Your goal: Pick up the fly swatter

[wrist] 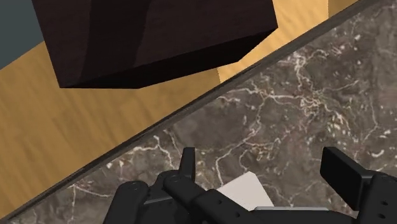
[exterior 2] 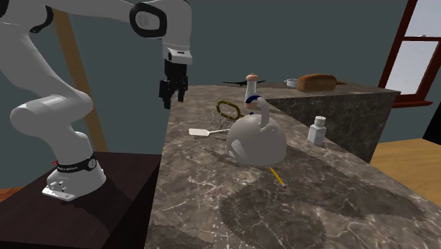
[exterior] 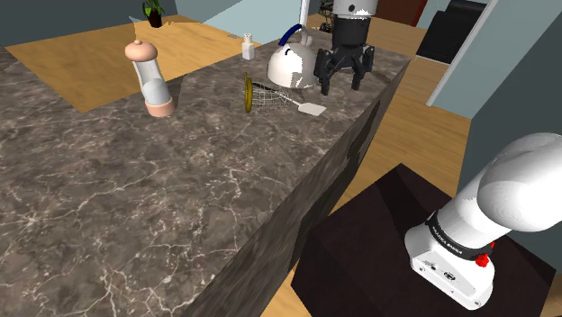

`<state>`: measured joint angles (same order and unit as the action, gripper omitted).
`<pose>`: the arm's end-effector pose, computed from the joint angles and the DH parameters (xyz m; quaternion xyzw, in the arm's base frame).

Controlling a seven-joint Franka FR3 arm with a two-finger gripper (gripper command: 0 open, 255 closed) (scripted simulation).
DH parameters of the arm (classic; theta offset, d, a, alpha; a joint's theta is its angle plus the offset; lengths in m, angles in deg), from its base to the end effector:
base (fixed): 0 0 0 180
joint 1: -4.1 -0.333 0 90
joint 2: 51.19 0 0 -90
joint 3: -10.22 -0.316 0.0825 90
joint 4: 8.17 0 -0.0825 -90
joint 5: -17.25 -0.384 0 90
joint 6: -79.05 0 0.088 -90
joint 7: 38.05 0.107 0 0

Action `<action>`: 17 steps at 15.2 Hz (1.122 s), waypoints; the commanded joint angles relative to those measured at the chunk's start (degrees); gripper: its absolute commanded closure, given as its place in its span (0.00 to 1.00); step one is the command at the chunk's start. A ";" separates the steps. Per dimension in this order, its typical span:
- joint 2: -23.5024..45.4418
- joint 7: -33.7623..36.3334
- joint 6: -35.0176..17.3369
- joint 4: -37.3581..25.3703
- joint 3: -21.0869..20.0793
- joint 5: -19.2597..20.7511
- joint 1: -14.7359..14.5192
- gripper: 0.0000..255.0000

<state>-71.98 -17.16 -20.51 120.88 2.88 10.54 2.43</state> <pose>0.4195 0.0812 0.4954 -0.9888 0.1230 0.0829 0.0136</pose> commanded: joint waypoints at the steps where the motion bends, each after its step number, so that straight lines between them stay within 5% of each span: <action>1: 4.01 2.24 -1.93 -2.84 -0.92 -0.57 -0.14 0.00; 17: 37.01 17.80 -7.64 -36.02 -3.62 1.18 -2.47 0.00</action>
<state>-37.61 -0.22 -28.30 87.82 -0.92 11.33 0.08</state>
